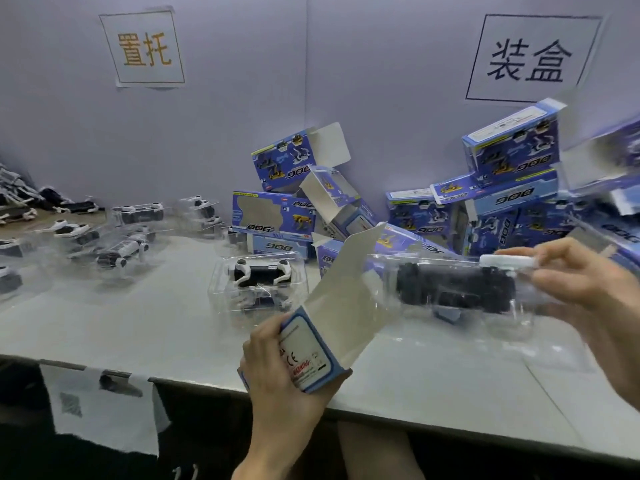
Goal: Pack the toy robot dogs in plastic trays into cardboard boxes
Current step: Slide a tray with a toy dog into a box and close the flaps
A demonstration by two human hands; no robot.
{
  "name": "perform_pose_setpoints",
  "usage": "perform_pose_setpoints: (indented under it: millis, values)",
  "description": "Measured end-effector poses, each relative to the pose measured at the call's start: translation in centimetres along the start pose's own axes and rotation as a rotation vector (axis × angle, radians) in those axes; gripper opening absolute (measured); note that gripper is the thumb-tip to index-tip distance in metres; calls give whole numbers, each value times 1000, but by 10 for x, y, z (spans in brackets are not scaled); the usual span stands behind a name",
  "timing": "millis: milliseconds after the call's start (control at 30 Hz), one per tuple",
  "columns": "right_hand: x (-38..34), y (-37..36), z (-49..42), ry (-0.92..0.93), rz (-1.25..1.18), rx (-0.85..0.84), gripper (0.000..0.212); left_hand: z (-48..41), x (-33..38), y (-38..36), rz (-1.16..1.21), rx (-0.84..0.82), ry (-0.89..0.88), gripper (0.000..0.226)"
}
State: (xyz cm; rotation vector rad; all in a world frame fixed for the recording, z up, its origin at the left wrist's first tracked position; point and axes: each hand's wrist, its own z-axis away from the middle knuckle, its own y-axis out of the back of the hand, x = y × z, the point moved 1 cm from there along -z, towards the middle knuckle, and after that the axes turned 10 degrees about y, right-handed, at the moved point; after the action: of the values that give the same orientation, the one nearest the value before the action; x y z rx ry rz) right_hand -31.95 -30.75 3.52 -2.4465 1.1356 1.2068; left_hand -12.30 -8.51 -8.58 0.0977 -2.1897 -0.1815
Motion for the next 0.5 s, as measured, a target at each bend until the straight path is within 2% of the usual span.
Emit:
perform_pose_setpoints:
  millis: [33, 100, 133, 233, 400, 500]
  values:
    - [-13, -8, 10, 32, -6, -88, 15, 1, 0, -2, 1, -10, -11, 90]
    - [-34, -23, -8, 0, 56, -146, 22, 2, -2, -4, 9, -21, -25, 91]
    - [-33, -25, -10, -7, 92, -114, 25, 1, -2, -4, 15, -27, -26, 91]
    - [-37, -27, -4, -36, 149, -193, 39, -1, -6, -1, 31, -53, -18, 90]
    - [-39, -19, -9, -2, 298, -248, 80, -3, -10, 4, 52, -67, 20, 91]
    - [-40, -14, -8, 56, 356, -275, 86, -4, -11, 7, 54, -63, 19, 90]
